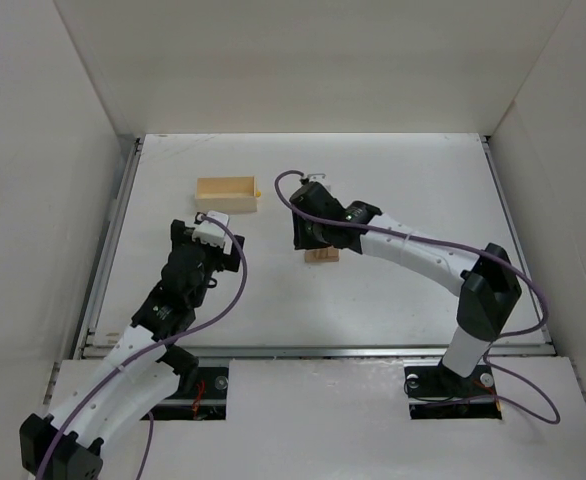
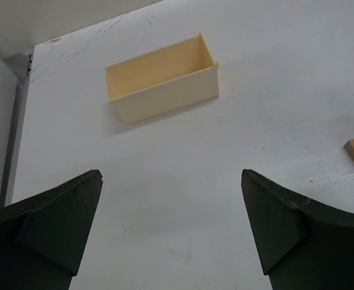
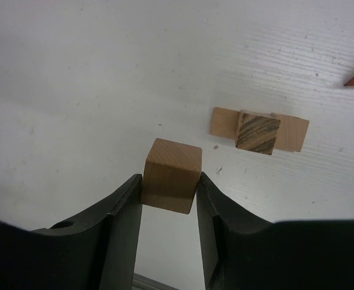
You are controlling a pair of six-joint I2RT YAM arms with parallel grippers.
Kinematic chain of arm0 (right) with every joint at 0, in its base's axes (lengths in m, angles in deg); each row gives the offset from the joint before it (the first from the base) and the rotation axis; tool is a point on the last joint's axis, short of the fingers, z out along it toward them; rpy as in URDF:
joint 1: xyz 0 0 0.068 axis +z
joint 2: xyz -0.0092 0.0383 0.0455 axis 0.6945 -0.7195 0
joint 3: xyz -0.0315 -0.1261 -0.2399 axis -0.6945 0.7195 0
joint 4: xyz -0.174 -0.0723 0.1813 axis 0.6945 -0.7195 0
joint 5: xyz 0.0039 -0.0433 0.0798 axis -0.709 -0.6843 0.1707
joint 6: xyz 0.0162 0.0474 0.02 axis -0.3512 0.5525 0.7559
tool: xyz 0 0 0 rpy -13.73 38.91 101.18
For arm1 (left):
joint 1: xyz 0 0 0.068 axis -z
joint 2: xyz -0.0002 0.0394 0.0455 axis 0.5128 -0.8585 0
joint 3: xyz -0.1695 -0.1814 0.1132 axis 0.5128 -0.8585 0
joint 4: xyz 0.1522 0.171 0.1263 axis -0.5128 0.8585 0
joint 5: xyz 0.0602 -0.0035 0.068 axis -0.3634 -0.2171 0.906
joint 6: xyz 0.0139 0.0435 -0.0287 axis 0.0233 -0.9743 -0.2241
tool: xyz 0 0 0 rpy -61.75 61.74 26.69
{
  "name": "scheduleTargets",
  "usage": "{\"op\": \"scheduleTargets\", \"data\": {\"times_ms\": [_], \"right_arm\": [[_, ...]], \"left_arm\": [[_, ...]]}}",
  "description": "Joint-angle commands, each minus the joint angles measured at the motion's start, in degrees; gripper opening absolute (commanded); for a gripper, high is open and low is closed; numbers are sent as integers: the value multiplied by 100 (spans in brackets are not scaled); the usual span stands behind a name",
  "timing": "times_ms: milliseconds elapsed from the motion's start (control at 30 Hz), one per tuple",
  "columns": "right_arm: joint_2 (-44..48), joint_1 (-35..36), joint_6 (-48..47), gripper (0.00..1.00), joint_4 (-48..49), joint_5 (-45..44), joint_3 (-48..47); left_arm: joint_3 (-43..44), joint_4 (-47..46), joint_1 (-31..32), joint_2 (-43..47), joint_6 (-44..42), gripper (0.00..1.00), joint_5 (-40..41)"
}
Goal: Build the wood block tower
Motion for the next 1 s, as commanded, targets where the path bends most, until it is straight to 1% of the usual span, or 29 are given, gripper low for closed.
{"op": "scheduleTargets", "data": {"times_ms": [0,267,433,467,567,700,800,933,967], "right_arm": [[-268,83,250,0,153,-293,105],[-550,83,364,0,206,-345,159],[-663,83,277,0,355,-47,106],[-664,83,224,0,356,145,106],[-1058,135,93,0,417,645,-87],[-1726,276,39,1,84,718,-649],[-1938,329,-14,4,92,884,-791],[-1991,329,-66,15,180,1095,-791],[-2043,329,-66,22,180,1096,-791]], "left_arm": [[-19,-375,56,144,228,99,349],[-124,-427,109,144,289,99,296],[-125,-427,109,144,289,99,244],[-125,-479,109,144,289,99,304],[-125,-480,109,144,342,99,357],[-125,-480,109,197,342,99,489],[-55,-428,109,197,289,99,656],[-55,-375,109,311,289,99,604],[-55,-375,109,311,289,99,604]]}}
